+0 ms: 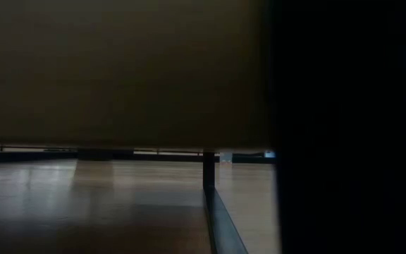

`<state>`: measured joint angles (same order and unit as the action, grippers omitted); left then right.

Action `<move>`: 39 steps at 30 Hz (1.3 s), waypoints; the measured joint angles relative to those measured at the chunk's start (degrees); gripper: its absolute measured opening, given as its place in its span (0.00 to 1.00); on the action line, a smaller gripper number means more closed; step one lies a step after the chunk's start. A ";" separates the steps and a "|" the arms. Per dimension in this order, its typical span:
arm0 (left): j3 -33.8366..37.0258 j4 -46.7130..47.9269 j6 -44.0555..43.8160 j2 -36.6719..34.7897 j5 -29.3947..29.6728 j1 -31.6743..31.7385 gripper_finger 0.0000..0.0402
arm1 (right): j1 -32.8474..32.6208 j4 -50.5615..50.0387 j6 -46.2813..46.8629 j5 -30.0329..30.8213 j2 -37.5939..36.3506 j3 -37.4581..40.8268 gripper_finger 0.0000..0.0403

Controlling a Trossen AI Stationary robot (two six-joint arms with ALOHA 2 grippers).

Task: Pick and place medicine bottles onto shelf by color
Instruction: Put the bottom white pill bottle on the shelf aligned with the other white pill bottle

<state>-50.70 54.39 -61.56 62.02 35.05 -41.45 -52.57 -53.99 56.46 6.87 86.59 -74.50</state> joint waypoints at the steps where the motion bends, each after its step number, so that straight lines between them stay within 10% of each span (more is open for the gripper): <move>1: 0.00 -0.39 -0.30 0.00 0.00 0.00 0.59 | -0.54 0.37 -0.25 0.99 0.00 0.00 0.59; 24: 0.00 -35.93 37.98 -0.28 -2.75 -8.63 0.59 | -2.52 0.80 -3.06 1.69 6.05 0.05 0.59; 39: 0.00 -41.69 37.84 -0.28 -2.71 -8.96 0.59 | -2.54 0.67 -4.68 -3.93 12.00 0.09 0.59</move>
<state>-50.70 12.70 -23.73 61.73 32.34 -50.41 -55.11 -53.32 51.78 2.94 98.59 -74.41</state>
